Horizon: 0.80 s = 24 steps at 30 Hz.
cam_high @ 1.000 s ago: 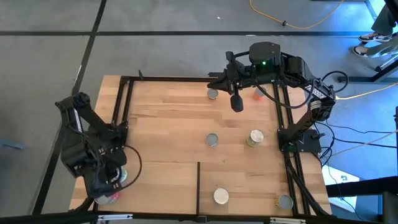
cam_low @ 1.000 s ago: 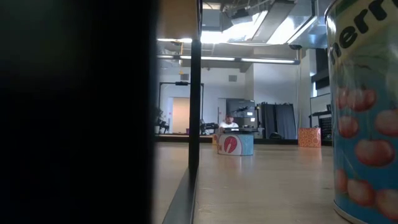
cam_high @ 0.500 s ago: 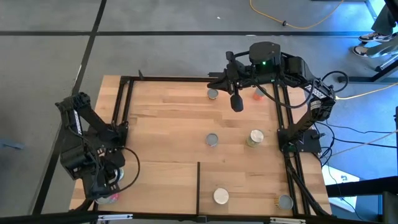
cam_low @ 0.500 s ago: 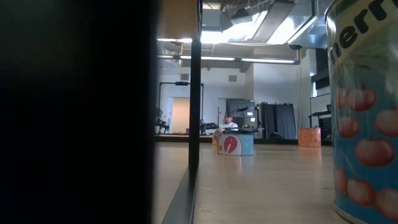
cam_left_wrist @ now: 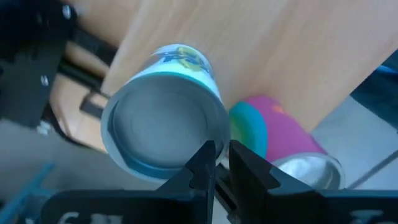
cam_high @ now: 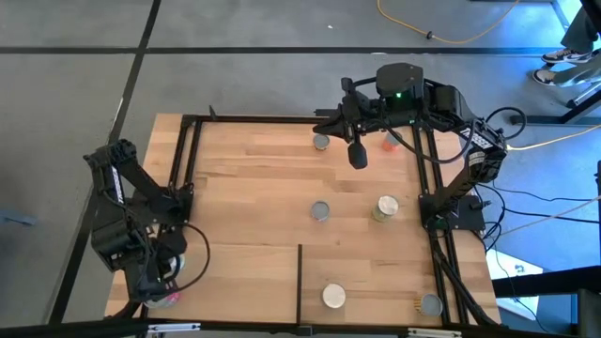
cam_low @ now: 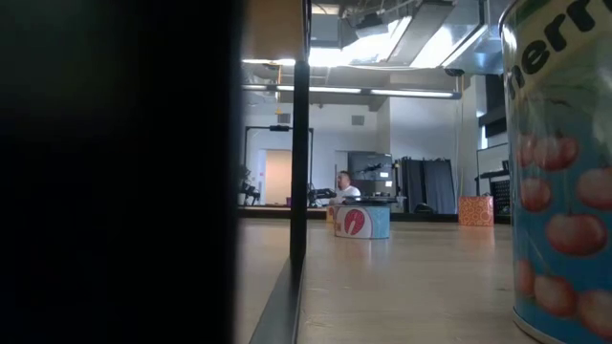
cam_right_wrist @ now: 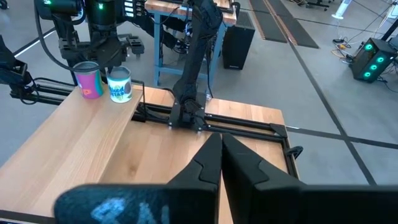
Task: Pick and place cans onto a shelf
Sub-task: Put the canned mixed fruits on the shelf, then put the canned saucy meatballs on the shelf
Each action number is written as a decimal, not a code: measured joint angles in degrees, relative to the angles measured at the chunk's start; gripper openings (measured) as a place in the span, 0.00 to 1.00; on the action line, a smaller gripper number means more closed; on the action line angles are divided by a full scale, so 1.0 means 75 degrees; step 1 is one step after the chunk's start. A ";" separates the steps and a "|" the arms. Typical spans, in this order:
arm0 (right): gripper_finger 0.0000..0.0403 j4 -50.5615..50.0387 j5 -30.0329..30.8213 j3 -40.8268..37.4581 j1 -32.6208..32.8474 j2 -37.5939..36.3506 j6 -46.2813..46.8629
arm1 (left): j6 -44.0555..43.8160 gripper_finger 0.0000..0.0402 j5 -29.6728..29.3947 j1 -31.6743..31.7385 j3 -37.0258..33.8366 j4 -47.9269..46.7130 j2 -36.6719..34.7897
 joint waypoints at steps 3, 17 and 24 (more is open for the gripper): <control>0.04 -0.0028 0.0003 0.0000 0.0000 0.0000 -0.0055 | -0.0267 0.10 -0.0078 0.0000 0.0115 -0.0027 0.0000; 0.04 -0.1527 0.0035 0.0000 0.0040 0.0000 -0.0474 | 0.0904 0.10 -0.3503 0.0000 0.1838 -0.0117 -0.0069; 0.04 -0.3086 0.0068 -0.0003 0.0161 -0.0211 -0.0186 | 0.2401 0.10 -0.5154 0.0371 0.1892 -0.0125 -0.0417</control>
